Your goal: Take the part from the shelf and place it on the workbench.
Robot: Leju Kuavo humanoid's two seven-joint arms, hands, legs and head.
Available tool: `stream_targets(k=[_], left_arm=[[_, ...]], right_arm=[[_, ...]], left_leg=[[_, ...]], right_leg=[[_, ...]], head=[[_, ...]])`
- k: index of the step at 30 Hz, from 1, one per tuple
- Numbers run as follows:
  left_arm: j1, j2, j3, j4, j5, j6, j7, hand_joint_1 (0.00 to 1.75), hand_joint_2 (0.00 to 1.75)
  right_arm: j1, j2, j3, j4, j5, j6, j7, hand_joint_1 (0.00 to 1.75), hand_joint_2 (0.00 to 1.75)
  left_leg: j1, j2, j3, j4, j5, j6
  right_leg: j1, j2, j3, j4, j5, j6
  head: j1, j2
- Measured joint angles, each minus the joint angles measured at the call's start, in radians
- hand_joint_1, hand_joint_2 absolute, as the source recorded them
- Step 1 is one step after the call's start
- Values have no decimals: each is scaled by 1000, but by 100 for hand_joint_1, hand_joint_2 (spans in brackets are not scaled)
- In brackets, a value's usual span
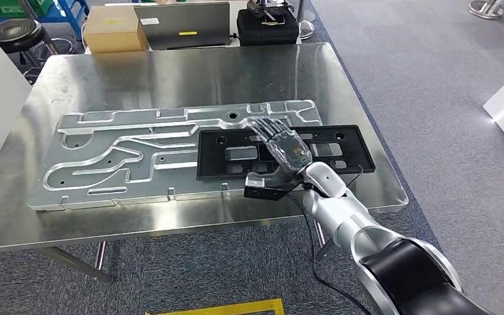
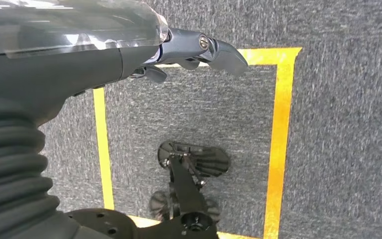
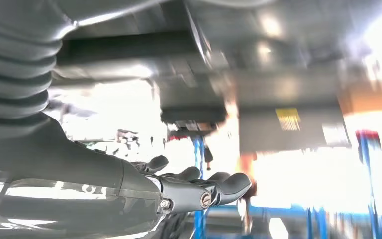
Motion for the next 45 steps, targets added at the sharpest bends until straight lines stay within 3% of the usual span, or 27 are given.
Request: stream_targets(k=[2,3,7,9,11,13,14,17,19,21,23,26,27,28,29,30,32,33,34,37,38,39,41,42,43,45], left_arm=[[0,-4,0,0,4,-1,1,0,0],[0,-6,0,0,6,-2,2,0,0],[5,-10,5,0,26,-11,3,0,0],[10,-12,11,0,38,-16,-1,0,0],[16,-13,17,0,48,-21,-6,0,0],[20,-15,26,0,67,-31,-14,0,0],[23,-16,34,0,80,-39,-20,0,0],[39,-24,66,1,120,-62,-42,0,0],[51,-32,85,2,133,-69,-48,0,0],[61,-37,98,2,138,-71,-49,0,0],[62,-41,107,2,136,-71,-48,0,0],[55,-43,112,2,126,-71,-47,0,0],[54,-43,112,2,123,-72,-47,0,0],[55,-43,112,2,120,-72,-49,0,0],[55,-43,112,2,119,-73,-50,0,0],[55,-43,112,2,117,-73,-52,0,0],[53,-43,112,2,115,-73,-56,0,0],[51,-44,112,2,114,-73,-57,0,0],[50,-44,113,2,114,-73,-58,0,0],[49,-43,114,2,116,-70,-57,0,0],[51,-43,115,2,117,-69,-56,0,0],[52,-43,117,2,118,-68,-54,0,0],[52,-44,118,2,117,-67,-49,0,0],[52,-44,118,2,115,-66,-47,0,0],[52,-45,118,2,115,-66,-46,0,0],[53,-45,118,2,113,-66,-45,0,0]], right_arm=[[3,7,-42,-72,-109,33,-72,0,0],[10,9,-58,-121,-176,64,-100,0,0],[91,-8,-81,-423,-495,216,-133,0,0],[136,-28,-87,-582,-615,271,-132,0,0],[166,-46,-102,-701,-666,300,-128,0,0],[231,-72,-136,-828,-677,297,-125,0,0],[284,-88,-167,-903,-670,279,-120,0,0],[490,-159,-341,-1120,-641,173,-85,0,0],[620,-205,-545,-1196,-655,148,-85,0,0],[719,-228,-753,-1222,-665,166,-94,0,0],[805,-238,-908,-1223,-637,185,-106,0,0],[890,-233,-1119,-1154,-546,205,-124,0,0],[909,-227,-1178,-1122,-514,204,-126,0,0],[925,-217,-1227,-1090,-483,201,-127,0,0],[936,-207,-1269,-1055,-451,198,-128,0,0],[943,-196,-1306,-1018,-417,193,-130,0,0],[946,-180,-1368,-936,-338,174,-133,0,0],[945,-173,-1394,-890,-292,158,-135,0,0],[942,-168,-1417,-840,-245,140,-136,0,0],[932,-152,-1477,-660,-116,86,-122,0,0],[926,-148,-1493,-592,-78,65,-108,0,0],[919,-144,-1507,-520,-40,44,-87,0,0],[909,-138,-1526,-392,24,19,-33,0,0],[907,-135,-1530,-352,44,15,-12,0,0],[907,-133,-1531,-330,56,15,3,0,0],[906,-132,-1531,-316,63,15,13,0,0]], left_leg=[[-4,-1,-1,3,-2,-5],[-5,-1,-3,4,-3,-9],[-4,0,-6,10,-11,-29],[-1,2,-30,72,-53,-40],[4,3,-82,195,-112,-49],[9,3,-114,266,-128,-57],[12,3,-105,245,-107,-59],[18,-2,-13,67,-29,-56],[15,-9,12,22,-29,-41],[12,-9,11,22,-29,-24],[12,-6,9,18,-24,-9],[5,-3,-4,16,-15,9],[2,-3,-9,16,-12,13],[-2,-3,-14,16,-9,15],[-4,-2,-18,16,-5,16],[-7,0,-23,16,-1,15],[-11,3,-29,16,9,10],[-12,4,-29,15,14,6],[-12,4,-28,14,19,0],[-9,4,-29,13,28,-20],[-8,4,-34,24,9,-27],[-8,4,-44,54,-27,-32],[-6,4,-69,153,-126,-40],[-5,4,-79,194,-160,-42],[-5,4,-84,218,-177,-43],[-5,4,-85,231,-184,-44]], right_leg=[[5,0,63,-132,50,-12],[8,-1,79,-167,58,-16],[6,-5,91,-195,60,-30],[0,-8,98,-203,63,-39],[0,-7,99,-203,61,-44],[0,-7,103,-202,58,-41],[-1,-7,106,-201,55,-37],[-1,-18,120,-194,38,-17],[3,-28,123,-191,33,-3],[1,-30,121,-191,34,8],[-3,-23,114,-168,7,16],[-5,-13,51,-6,-104,23],[-4,-12,30,50,-130,23],[-4,-11,25,77,-137,22],[-4,-10,39,66,-126,19],[-4,-10,73,16,-101,15],[-1,-11,164,-126,-58,6],[3,-11,194,-175,-44,1],[7,-11,208,-199,-39,-3],[12,-11,199,-210,-18,-21],[9,-12,193,-214,-7,-29],[7,-13,183,-218,5,-36],[6,-13,162,-219,23,-43],[6,-13,155,-219,28,-44],[6,-13,150,-219,32,-44],[6,-13,148,-218,34,-44]], head=[[0,0],[0,0],[0,0],[0,0],[0,0],[0,0],[0,0],[0,0],[1,0],[2,0],[2,0],[2,0],[2,0],[2,0],[2,0],[2,0],[2,0],[2,0],[2,0],[2,0],[2,0],[2,0],[2,0],[2,0],[2,0],[2,0]])
